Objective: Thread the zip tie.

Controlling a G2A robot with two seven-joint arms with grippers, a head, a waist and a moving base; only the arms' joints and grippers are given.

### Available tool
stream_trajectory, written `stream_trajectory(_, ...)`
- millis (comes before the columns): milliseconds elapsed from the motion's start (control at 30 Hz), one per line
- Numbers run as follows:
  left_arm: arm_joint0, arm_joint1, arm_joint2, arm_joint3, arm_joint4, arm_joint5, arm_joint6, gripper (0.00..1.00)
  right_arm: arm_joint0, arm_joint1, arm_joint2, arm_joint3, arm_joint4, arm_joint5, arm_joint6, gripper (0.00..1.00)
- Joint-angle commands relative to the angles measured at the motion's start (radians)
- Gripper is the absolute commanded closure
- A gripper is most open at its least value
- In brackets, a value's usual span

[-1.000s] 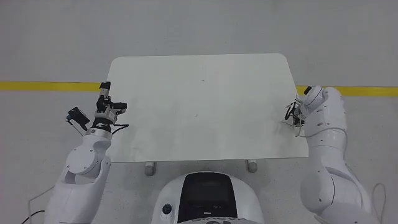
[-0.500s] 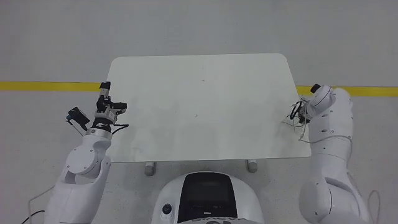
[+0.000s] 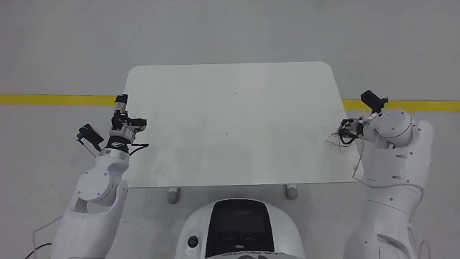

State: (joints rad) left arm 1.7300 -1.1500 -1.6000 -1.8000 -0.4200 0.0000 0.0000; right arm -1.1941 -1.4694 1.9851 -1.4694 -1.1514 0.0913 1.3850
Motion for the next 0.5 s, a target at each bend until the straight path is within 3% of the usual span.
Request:
stream_trajectory(0,0.000,0.000,0.000,0.000,0.000,0.000,0.000,0.00,-0.015,0.006,0.013,0.012,0.110,-0.093,0.005,1.00)
stream_trajectory(333,0.000,0.000,0.000,0.000,0.000,0.000,0.000,0.00,-0.020,0.006,0.013,0.014,0.122,-0.094,-0.014,1.00)
stream_trajectory(367,0.000,0.000,0.000,0.000,0.000,0.000,0.000,0.00,-0.025,0.005,0.014,0.025,0.173,-0.107,-0.030,1.00)
stream_trajectory(467,0.000,0.000,0.000,0.000,0.000,0.000,0.000,0.00,-0.039,0.010,0.022,0.043,0.366,-0.248,-0.018,1.00)
